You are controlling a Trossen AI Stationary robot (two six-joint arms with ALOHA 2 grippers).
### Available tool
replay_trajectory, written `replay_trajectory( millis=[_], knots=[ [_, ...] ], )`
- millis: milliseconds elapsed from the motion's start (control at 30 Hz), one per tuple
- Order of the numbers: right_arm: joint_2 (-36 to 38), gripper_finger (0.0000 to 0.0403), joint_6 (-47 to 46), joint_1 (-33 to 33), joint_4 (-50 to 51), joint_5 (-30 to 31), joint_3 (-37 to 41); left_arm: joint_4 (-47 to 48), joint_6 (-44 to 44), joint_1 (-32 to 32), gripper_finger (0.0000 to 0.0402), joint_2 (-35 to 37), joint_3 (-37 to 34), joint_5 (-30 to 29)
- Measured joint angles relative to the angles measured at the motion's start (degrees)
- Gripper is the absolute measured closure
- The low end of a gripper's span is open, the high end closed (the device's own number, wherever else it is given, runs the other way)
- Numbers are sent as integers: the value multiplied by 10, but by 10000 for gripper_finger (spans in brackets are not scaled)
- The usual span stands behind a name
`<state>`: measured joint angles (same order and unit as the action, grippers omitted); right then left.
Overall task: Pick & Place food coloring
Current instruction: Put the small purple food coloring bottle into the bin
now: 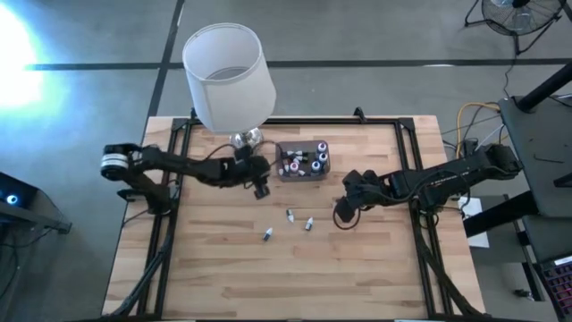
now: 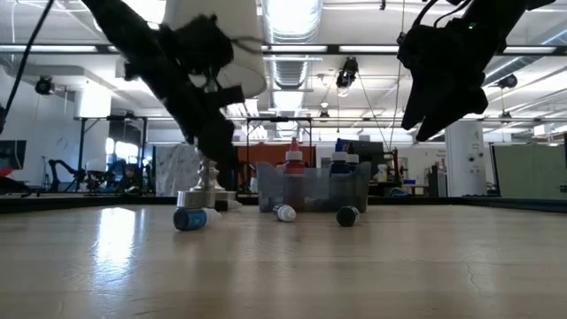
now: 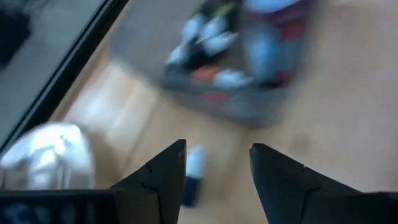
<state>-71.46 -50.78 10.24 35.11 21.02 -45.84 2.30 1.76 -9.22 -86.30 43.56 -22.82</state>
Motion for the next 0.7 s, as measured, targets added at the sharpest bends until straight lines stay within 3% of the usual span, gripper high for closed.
replay_trajectory(
  millis=[267,467,700],
  knots=[
    [0,147,-17,0,-4,17,1,-34,176,-88,243,-109,10,-32],
    [0,147,-22,0,-6,17,1,-57,140,-77,243,-150,36,27],
    [0,147,-23,0,1,16,3,15,118,-41,243,-101,32,53]
  ],
)
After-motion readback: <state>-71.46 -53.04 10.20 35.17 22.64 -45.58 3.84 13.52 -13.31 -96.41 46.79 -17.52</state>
